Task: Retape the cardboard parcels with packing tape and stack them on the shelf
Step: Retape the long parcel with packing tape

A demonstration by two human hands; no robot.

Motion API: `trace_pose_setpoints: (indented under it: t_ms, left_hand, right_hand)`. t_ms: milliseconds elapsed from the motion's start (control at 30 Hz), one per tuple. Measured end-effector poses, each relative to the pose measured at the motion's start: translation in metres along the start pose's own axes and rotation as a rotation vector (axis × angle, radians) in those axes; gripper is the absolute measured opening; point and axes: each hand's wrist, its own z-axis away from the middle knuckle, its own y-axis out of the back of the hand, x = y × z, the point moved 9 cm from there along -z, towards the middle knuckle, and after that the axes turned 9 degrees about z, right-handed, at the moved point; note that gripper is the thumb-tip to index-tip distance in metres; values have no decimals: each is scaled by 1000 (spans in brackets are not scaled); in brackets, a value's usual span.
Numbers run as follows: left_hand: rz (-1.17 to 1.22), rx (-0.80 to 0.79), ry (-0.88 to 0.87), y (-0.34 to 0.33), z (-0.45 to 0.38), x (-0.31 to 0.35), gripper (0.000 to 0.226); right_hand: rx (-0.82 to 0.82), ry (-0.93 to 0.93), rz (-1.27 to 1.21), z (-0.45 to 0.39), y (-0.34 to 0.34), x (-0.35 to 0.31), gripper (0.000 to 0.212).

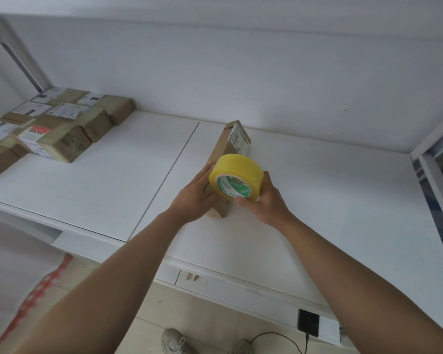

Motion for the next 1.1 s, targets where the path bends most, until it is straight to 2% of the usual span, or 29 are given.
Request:
trace_pose_setpoints:
  t_ms: [300, 400, 567, 800, 933, 1100]
  left_hand:
    - [7, -11, 23, 0, 4, 5, 85]
    - [48, 42, 95, 8, 8, -10, 92]
    - [64, 60, 116, 6, 10, -12, 82]
    - [233, 73, 62, 10, 20, -8, 68]
    - [229, 68, 131, 10, 18, -25, 65]
    - [301, 13, 211, 2, 25, -32, 64]
  right_hand:
    - [17, -44, 37, 1, 6, 9, 60]
    - [-24, -93, 141, 12, 7, 28, 62]
    - [-54, -143, 182, 23, 12, 44, 53]
    - [-67, -63, 168, 15, 19, 19, 55]
    - [-61, -9, 183, 9, 19, 3, 56]
    - [40, 51, 68, 2, 28, -13, 61]
